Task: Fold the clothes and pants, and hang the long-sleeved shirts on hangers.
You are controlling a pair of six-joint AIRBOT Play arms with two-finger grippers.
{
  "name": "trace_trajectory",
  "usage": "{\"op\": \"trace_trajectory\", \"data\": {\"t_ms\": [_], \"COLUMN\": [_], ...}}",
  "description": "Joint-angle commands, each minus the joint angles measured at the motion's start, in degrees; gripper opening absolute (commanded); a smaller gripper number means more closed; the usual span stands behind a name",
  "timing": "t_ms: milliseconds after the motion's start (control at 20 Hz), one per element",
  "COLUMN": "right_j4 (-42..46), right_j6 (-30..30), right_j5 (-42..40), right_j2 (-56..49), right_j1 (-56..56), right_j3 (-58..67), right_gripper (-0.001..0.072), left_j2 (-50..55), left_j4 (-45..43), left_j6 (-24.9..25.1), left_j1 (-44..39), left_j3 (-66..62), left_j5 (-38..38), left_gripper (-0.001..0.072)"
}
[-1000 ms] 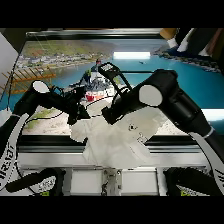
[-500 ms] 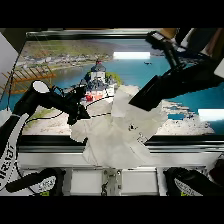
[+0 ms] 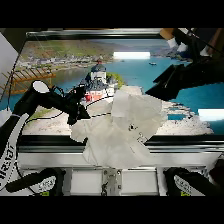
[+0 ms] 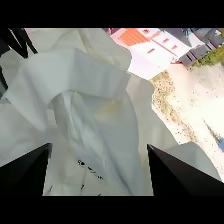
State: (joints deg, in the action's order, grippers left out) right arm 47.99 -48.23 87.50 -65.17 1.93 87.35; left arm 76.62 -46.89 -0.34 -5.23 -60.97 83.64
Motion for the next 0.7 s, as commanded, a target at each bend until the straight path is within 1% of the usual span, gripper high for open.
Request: {"op": "trace_trajectory", "data": {"t_ms": [0,150,300,500,550,650], "right_j4": [-10.56,-18.40,-24.26,-24.24,-24.30,-25.18], "right_j6": [13.20,23.43,32.57,43.10,44.92,46.38], "right_j5": [3.10,3.08,3.28,5.40,5.38,5.40], "right_j2": [-0.11,-0.55,-1.46,-3.67,-4.37,-6.03], "right_j1": [-11.15,-18.73,-21.88,-21.31,-21.24,-20.65], "right_j3": [-7.50,-16.55,-22.62,-27.04,-27.85,-28.63], "right_gripper": [0.0655,0.0655,0.0655,0.0655,0.0655,0.0655], "left_j2": [0.04,0.04,0.04,0.04,0.04,0.04], "left_j4": [0.04,0.04,0.04,0.04,0.07,0.07], "left_j6": [0.11,0.09,-0.09,-0.09,-0.09,-0.09], "left_j1": [0.04,0.02,0.02,0.04,0.02,0.02], "left_j3": [-0.04,-0.04,-0.02,-0.04,-0.02,-0.04], "left_j5": [0.00,0.39,0.42,0.42,0.42,0.39], "left_gripper": [0.0012,0.0011,0.0011,0.0011,0.0012,0.0012]}}
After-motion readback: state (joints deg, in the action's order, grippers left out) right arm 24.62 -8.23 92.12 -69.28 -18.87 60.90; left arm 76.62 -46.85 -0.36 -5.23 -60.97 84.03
